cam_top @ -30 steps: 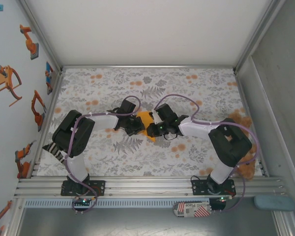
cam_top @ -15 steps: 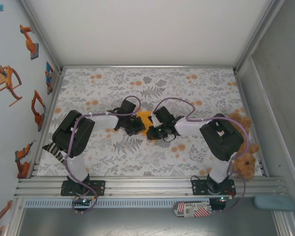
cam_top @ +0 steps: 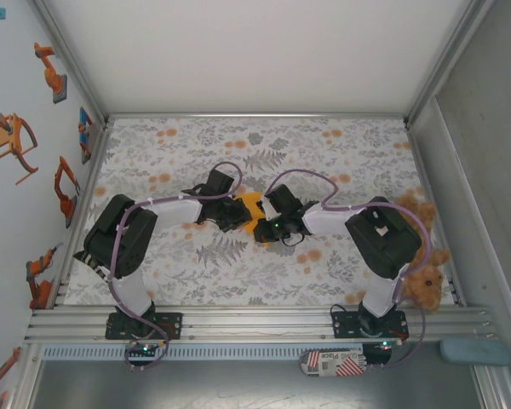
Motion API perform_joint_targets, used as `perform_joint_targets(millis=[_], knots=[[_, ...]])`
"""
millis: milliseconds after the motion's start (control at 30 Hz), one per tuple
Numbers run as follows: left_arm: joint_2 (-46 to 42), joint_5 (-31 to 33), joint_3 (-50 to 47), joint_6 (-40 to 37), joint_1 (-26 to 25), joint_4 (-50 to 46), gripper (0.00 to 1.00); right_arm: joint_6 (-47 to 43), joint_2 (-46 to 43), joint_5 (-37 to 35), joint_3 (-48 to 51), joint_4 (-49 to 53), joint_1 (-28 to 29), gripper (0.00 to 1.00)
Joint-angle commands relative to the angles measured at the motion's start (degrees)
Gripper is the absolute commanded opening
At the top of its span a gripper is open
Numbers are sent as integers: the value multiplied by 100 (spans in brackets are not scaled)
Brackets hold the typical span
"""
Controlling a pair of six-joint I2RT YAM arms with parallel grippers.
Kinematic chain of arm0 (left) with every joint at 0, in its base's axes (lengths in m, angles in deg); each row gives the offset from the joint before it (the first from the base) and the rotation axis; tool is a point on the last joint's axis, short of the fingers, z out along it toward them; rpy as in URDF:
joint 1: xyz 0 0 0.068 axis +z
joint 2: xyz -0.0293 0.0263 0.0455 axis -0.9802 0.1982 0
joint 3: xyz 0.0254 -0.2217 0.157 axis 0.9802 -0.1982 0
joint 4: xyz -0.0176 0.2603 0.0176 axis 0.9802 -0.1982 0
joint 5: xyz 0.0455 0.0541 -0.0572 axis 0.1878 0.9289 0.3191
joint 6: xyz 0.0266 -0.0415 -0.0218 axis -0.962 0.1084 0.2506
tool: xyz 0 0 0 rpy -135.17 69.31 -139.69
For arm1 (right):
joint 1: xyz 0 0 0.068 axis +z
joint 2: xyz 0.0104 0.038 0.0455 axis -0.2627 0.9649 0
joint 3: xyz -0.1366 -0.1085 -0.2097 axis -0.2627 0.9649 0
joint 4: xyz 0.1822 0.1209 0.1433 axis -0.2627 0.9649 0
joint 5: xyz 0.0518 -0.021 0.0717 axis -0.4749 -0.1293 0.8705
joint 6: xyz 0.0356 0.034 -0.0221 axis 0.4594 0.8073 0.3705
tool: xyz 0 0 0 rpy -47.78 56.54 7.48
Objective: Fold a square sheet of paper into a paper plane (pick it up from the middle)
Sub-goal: Third fold the triangle at the center of the table.
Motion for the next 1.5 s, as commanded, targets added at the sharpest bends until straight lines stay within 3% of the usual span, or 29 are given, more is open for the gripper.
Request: perform_joint_targets(millis=[0, 567, 967, 1467], knots=[[-76, -108, -17, -25, -68, -13, 12, 76, 102, 41, -88, 53, -30, 3], [290, 371, -20, -19, -109, -410, 10, 110, 95, 14, -130, 146, -25, 3], [456, 512, -31, 5, -70, -586, 10, 414, -488, -37, -17, -102, -104, 6], [647, 613, 144, 30, -61, -969, 9, 151, 91, 187, -350, 394, -122, 4]])
